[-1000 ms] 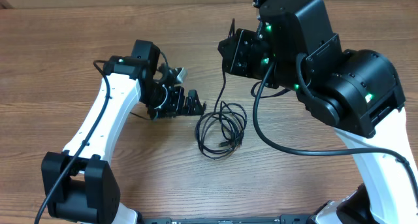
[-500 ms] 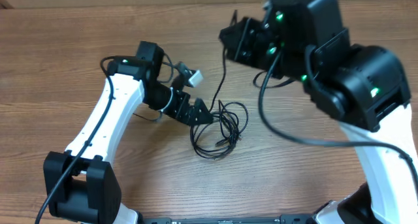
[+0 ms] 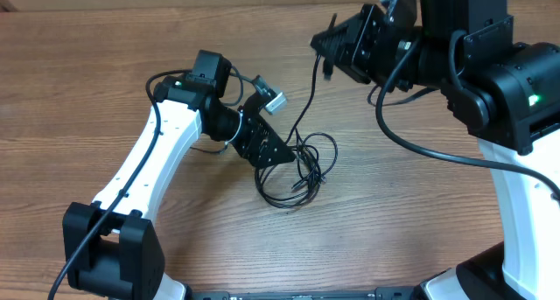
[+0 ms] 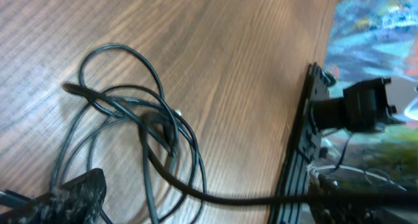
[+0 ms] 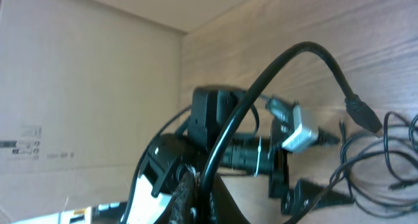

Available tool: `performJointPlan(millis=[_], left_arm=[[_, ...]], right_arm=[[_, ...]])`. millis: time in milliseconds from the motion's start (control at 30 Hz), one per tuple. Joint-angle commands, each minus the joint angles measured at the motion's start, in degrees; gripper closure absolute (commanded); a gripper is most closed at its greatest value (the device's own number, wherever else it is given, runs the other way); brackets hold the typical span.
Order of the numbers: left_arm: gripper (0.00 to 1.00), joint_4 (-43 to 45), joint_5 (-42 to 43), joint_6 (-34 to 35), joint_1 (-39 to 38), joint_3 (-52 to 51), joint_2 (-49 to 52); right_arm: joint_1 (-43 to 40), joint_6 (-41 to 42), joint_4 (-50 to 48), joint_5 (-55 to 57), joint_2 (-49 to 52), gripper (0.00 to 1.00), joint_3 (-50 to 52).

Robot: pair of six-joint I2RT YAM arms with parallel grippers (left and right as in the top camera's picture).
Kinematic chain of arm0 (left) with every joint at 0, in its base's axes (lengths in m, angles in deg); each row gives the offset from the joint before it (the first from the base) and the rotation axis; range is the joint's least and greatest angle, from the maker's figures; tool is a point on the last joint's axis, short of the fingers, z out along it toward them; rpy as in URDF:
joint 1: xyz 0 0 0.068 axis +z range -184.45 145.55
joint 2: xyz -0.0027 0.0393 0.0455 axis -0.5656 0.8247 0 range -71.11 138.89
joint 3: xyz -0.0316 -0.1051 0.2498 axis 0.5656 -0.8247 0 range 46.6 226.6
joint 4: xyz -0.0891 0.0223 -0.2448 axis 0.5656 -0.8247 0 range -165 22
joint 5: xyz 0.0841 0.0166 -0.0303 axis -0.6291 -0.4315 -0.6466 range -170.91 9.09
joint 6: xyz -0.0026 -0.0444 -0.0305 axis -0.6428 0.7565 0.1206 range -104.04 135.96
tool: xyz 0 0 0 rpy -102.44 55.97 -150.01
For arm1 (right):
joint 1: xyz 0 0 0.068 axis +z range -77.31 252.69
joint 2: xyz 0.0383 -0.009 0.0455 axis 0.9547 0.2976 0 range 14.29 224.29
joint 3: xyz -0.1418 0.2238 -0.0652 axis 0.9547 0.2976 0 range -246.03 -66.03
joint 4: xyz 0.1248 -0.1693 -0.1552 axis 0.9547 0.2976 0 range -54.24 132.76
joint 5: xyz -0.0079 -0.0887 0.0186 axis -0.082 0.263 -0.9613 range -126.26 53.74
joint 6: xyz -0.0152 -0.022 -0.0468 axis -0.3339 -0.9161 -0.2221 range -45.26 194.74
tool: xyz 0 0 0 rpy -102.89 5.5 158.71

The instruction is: Untangle cables

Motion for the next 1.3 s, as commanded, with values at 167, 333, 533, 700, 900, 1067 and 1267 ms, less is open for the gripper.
performJointPlan(millis=[167, 333, 533, 700, 900, 1067, 1267], left_arm=[[0.05, 1.6, 6.7, 5.0, -1.5, 1.0, 0.4], [0.49, 1.0, 4.2, 5.1, -3.2, 0.9, 0.4], [0.74, 0.9, 4.2, 5.4, -3.4, 0.9, 0.4], [0.96, 0.9, 4.3, 6.7, -3.4, 0.9, 0.4], [0.96, 0.9, 4.2, 14.1, -3.1, 1.2, 0.4], [0.96, -0.4, 4.0, 18.5, -2.1, 3.3, -0.6], [0.96, -5.5, -5.0, 25.5, -1.7, 13.0, -3.5]], right_arm=[[0.0, -0.1, -0.2, -6.5, 0.3, 0.96, -1.0], [0.0, -0.1, 0.1, -6.5, 0.3, 0.96, -1.0], [0.0, -0.1, 0.9, -6.5, 0.3, 0.96, -1.0], [-0.1, -0.5, 1.3, -6.4, 0.3, 0.96, -1.0], [-0.1, -3.5, 3.1, -1.0, 0.3, 0.96, -1.0], [-0.1, -3.5, 11.7, 18.0, 0.3, 0.96, -1.0], [-0.1, -4.8, 18.3, 38.8, 0.5, 0.53, -0.2]])
